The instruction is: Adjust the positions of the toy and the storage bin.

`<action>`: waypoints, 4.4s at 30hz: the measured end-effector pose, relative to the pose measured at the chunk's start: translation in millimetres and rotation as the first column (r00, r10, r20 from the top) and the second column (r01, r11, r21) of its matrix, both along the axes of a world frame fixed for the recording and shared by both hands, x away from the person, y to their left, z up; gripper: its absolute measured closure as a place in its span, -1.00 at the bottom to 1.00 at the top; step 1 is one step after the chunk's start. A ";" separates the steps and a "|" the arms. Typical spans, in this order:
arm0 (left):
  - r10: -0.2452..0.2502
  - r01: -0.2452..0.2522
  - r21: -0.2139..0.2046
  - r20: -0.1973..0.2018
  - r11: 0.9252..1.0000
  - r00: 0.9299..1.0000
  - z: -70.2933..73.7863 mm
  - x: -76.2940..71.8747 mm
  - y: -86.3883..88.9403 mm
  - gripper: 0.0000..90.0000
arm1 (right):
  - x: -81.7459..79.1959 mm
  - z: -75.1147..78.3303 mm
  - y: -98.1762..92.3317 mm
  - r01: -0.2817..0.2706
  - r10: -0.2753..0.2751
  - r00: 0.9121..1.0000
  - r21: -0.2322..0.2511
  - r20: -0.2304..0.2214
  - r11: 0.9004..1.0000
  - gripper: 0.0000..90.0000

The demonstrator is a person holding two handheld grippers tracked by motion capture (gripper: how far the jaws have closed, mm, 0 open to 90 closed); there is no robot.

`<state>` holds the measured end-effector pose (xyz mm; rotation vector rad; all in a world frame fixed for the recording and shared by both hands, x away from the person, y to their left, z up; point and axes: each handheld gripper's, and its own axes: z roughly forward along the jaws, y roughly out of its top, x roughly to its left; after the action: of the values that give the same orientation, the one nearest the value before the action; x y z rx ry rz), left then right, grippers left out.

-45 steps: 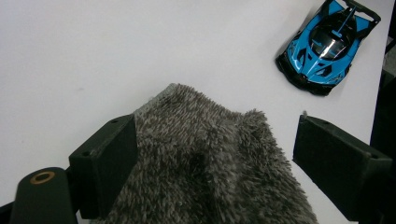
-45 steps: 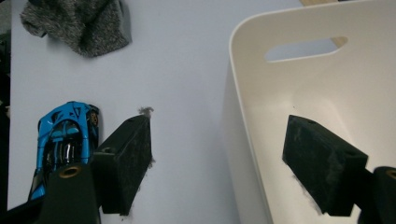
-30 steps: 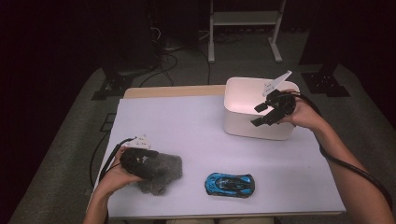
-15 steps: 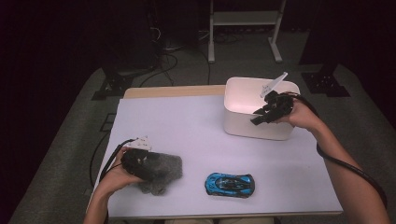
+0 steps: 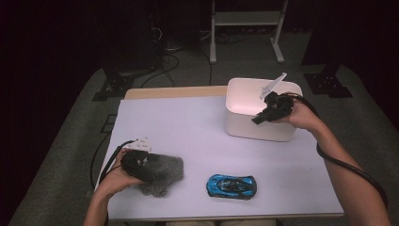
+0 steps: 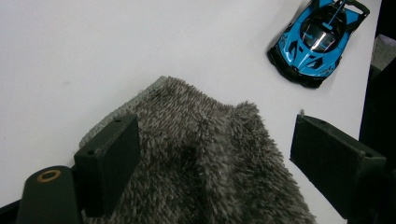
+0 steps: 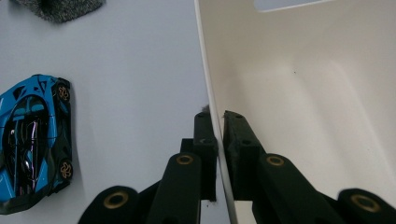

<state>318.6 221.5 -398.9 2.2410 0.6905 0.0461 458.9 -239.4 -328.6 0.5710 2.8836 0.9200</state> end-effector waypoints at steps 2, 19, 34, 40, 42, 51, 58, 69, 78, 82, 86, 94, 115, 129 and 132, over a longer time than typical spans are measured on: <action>-0.001 0.001 0.002 -0.002 1.000 1.000 0.1 0.2 0.0 -0.65 | -0.7 0.4 0.8 -0.002 0.002 1.000 -0.005 0.002 1.000 0.85; -0.002 0.002 0.002 -0.003 1.000 1.000 1.4 -1.2 0.8 -0.65 | -13.7 2.4 22.5 -0.069 0.069 0.997 -0.020 0.021 0.997 0.92; -0.021 0.021 0.013 -0.005 1.000 1.000 1.1 -0.9 -2.8 -0.65 | -34.2 3.4 57.0 -0.176 0.177 0.984 -0.046 0.020 0.983 0.93; -0.017 0.017 0.007 -0.007 1.000 1.000 1.8 -2.2 -2.1 -0.65 | -41.3 3.5 74.7 -0.228 0.230 0.973 -0.047 0.032 0.972 0.92; -0.020 0.020 0.009 -0.005 1.000 1.000 1.9 -2.6 -1.7 -0.65 | -43.8 3.5 80.7 -0.242 0.243 0.969 -0.045 0.036 0.969 0.92; -0.021 0.021 0.006 -0.007 1.000 1.000 1.8 -4.1 -1.6 -0.65 | -53.6 6.2 102.5 -0.306 0.307 0.951 -0.038 0.041 0.951 0.92; -0.021 0.021 0.005 -0.008 1.000 1.000 2.1 -5.2 -0.2 -0.65 | -59.6 5.3 113.3 -0.349 0.351 0.935 -0.045 0.043 0.936 0.91; -0.025 0.025 0.005 -0.014 1.000 1.000 2.0 -6.7 -1.3 -0.65 | -71.8 3.2 119.1 -0.400 0.402 0.915 -0.045 0.037 0.915 0.89; -0.026 0.026 0.008 -0.015 1.000 1.000 2.2 -8.6 -1.9 -0.65 | -78.6 2.3 116.9 -0.407 0.408 0.912 -0.040 0.035 0.913 0.89; -0.025 0.025 0.008 -0.017 1.000 1.000 2.1 -9.0 -2.1 -0.65 | -79.3 2.2 115.7 -0.404 0.406 0.913 -0.040 0.033 0.914 0.88; -0.025 0.026 0.011 -0.018 1.000 1.000 1.7 -9.4 -1.7 -0.65 | -80.3 2.0 115.0 -0.396 0.397 0.917 -0.038 0.030 0.918 0.85; -0.023 0.023 0.009 -0.015 1.000 1.000 1.9 -10.3 -1.5 -0.65 | -84.3 8.9 108.5 -0.362 0.362 0.932 -0.011 0.030 0.932 0.42; -0.017 0.017 0.010 -0.007 1.000 1.000 2.3 -10.8 -3.2 -0.66 | -120.5 43.7 75.3 -0.297 0.286 0.954 0.139 0.094 0.945 -0.27; -0.007 0.007 0.010 0.008 1.000 1.000 2.1 -10.4 -2.5 -0.75 | -155.1 33.3 74.8 -0.327 0.317 0.944 0.163 0.088 0.931 -0.46; -0.010 0.010 0.015 0.011 1.000 1.000 2.9 -10.1 -3.0 -0.76 | -158.7 28.5 74.6 -0.326 0.316 0.945 0.168 0.080 0.930 -0.46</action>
<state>308.5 218.5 -396.0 2.2565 0.6754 0.0586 300.1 -164.8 -300.0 0.0765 2.9168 1.2245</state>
